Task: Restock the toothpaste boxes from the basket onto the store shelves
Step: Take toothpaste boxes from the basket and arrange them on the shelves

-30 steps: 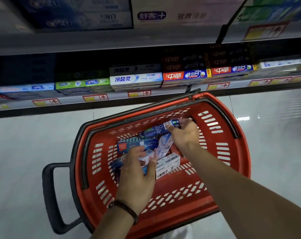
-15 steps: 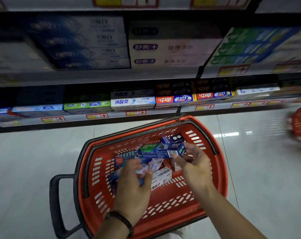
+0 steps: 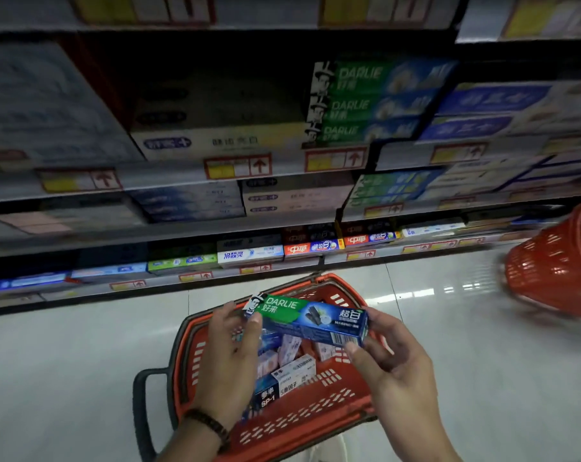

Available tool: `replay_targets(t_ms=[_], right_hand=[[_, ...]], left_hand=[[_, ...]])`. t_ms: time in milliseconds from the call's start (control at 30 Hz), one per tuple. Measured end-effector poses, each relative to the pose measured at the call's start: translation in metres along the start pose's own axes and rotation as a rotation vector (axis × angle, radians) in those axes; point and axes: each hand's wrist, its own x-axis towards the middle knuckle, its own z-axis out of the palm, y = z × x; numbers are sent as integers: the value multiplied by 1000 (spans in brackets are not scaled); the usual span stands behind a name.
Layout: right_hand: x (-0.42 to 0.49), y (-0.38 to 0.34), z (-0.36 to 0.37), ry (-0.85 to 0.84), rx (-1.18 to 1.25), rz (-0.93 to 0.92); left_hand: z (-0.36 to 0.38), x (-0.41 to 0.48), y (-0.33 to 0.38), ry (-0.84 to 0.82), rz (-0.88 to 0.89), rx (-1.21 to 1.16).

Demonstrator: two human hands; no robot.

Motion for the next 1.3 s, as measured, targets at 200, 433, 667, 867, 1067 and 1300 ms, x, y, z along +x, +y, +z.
replay_targets(t_ms=[200, 433, 667, 867, 1067, 1300], right_hand=[[-41, -60, 3, -3, 14, -70], [-83, -138, -3, -34, 87, -125], [-132, -223, -10, -78, 111, -226], [-167, -281, -18, -94, 119, -342], [-199, -326, -31, -107, 207, -413], [-223, -369, -39, -121, 220, -526]], left_hand=[[-20, -33, 79, 10, 58, 3], [-52, -92, 157, 49, 100, -9], [-76, -148, 223, 60, 173, -109], [-90, -185, 281, 99, 283, -187], [-103, -221, 326, 99, 360, -343], [-113, -257, 366, 175, 458, -485]])
